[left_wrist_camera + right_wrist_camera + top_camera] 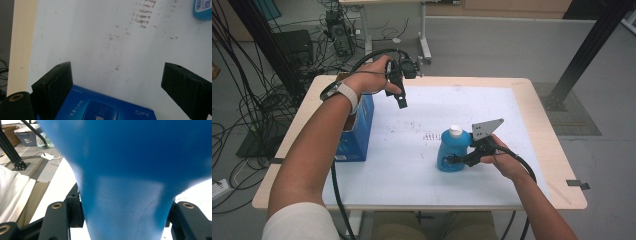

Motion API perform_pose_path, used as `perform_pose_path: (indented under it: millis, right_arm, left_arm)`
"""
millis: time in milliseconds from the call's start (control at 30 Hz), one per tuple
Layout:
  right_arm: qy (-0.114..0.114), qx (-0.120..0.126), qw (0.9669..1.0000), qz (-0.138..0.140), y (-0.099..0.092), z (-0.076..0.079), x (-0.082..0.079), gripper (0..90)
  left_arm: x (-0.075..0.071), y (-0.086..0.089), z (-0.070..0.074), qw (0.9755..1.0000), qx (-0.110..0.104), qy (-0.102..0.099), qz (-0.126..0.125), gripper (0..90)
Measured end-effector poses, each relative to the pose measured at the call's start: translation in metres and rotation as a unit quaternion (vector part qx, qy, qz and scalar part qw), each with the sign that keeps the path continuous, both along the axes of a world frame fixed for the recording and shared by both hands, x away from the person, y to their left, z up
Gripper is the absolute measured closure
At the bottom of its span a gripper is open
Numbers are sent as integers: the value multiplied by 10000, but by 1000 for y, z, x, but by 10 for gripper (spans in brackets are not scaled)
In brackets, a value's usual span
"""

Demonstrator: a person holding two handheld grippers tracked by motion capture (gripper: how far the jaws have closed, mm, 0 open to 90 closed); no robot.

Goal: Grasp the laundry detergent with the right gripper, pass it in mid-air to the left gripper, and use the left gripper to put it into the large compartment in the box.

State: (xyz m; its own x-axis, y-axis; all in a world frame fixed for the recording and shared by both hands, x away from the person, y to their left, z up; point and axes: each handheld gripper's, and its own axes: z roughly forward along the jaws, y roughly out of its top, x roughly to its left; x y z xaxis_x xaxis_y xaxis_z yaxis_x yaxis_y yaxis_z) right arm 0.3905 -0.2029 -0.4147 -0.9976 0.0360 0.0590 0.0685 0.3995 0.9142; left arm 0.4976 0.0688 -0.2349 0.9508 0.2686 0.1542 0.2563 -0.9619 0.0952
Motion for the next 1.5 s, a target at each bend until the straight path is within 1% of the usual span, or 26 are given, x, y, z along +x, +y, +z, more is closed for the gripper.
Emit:
perform_pose_path:
  millis: [67, 167, 267, 733, 1167, 1367, 1500]
  right_arm:
    - [9, 2, 10000, 8, 0, 0, 0, 411]
    - [14, 0, 10000, 13, 0, 0, 0, 411]
    - [18, -3, 10000, 8, 0, 0, 0, 411]
    - [26, -7, 10000, 6, 0, 0, 0, 409]
    - [33, -15, 10000, 2, 0, 0, 0, 409]
    - [44, -18, 10000, 5, 0, 0, 0, 409]
    - [39, -18, 10000, 7, 0, 0, 0, 409]
  left_arm:
    - [0, 0, 0, 10000, 14, -1, -10, 107]
    - [-1, 1, 0, 10000, -19, -12, 9, 107]
    - [-1, 1, 1, 10000, 17, -10, -5, 107]
    - [-1, 1, 1, 10000, 13, -15, -11, 107]
    - [-2, 2, 0, 10000, 3, -10, -7, 107]
    - [-2, 3, 0, 10000, -54, -20, 32, 107]
    - [-2, 4, 0, 10000, -32, -15, 17, 107]
